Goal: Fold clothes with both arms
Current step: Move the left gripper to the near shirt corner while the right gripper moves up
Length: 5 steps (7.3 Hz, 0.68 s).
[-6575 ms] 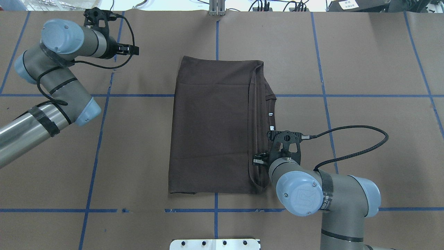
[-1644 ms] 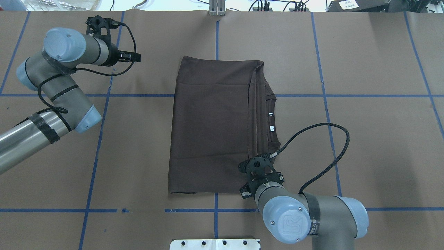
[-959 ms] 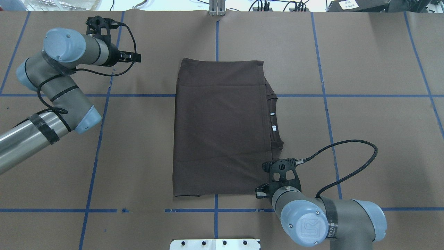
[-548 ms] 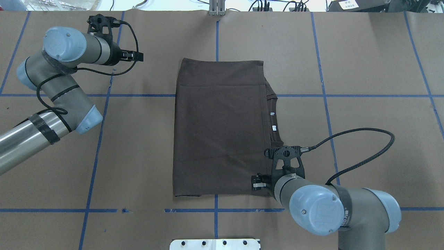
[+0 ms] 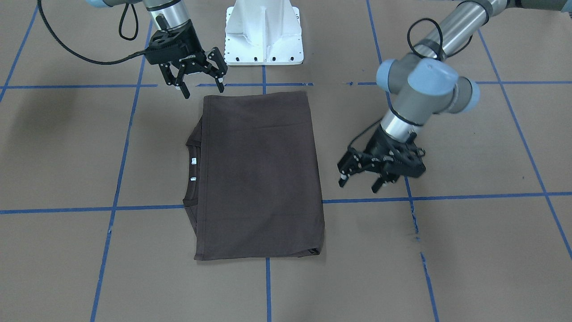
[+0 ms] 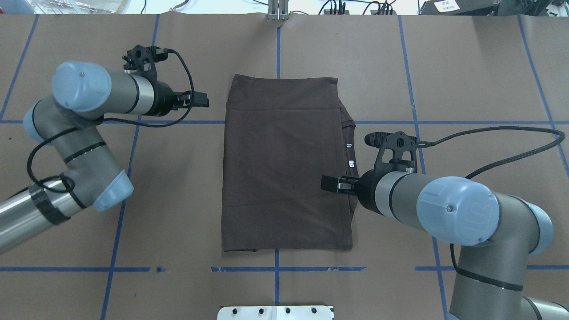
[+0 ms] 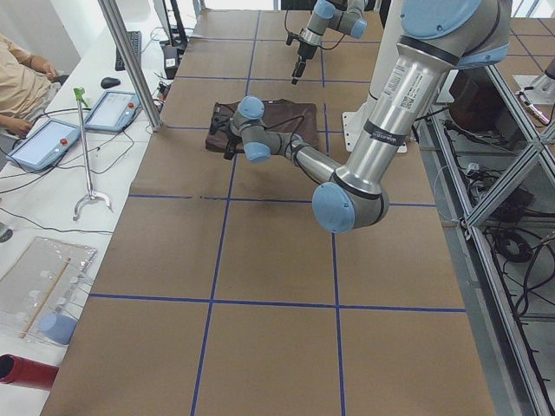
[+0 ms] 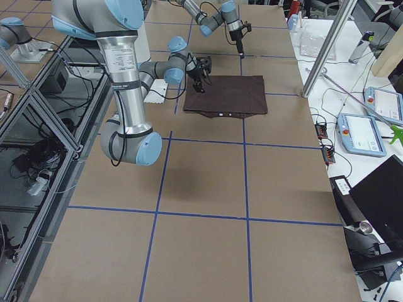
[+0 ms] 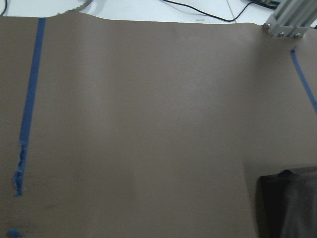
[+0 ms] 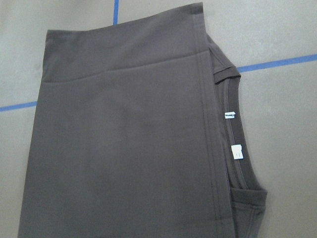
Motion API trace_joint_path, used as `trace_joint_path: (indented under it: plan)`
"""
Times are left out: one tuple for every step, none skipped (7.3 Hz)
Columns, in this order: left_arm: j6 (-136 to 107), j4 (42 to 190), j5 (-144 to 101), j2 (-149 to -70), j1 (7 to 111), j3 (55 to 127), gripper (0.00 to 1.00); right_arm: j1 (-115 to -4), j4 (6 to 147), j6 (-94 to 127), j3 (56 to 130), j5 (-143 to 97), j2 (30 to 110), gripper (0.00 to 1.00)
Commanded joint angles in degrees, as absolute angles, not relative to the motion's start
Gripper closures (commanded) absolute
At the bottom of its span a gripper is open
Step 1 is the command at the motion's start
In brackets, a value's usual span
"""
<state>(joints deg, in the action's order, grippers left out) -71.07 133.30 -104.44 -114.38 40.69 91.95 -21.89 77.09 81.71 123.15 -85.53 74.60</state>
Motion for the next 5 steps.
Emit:
trace_joint_path:
  plan:
    - [-85.01, 133.07, -99.18, -108.03, 31.43, 102.97, 0.01, -25.65, 76.47, 87.24, 122.52, -88.14, 74.36, 0.00]
    - [-92.91, 131.85, -93.92, -107.93, 25.98, 103.62, 0.10, -26.80, 76.20, 90.15, 122.17, -89.89, 74.01, 0.00]
    - [-99.69, 130.36, -91.34, -108.19, 22.36, 103.71, 0.25, -26.81, 75.85, 91.57, 121.91, -89.91, 73.48, 0.00]
    - [-101.58, 130.17, -89.49, -108.02, 19.63, 103.54, 0.28, -26.81, 72.98, 92.71, 121.03, -89.83, 73.39, 0.00]
    - [-101.78, 128.34, -89.30, -108.02, 18.21, 103.71, 0.28, -26.72, 72.25, 92.81, 120.42, -89.74, 73.39, 0.00]
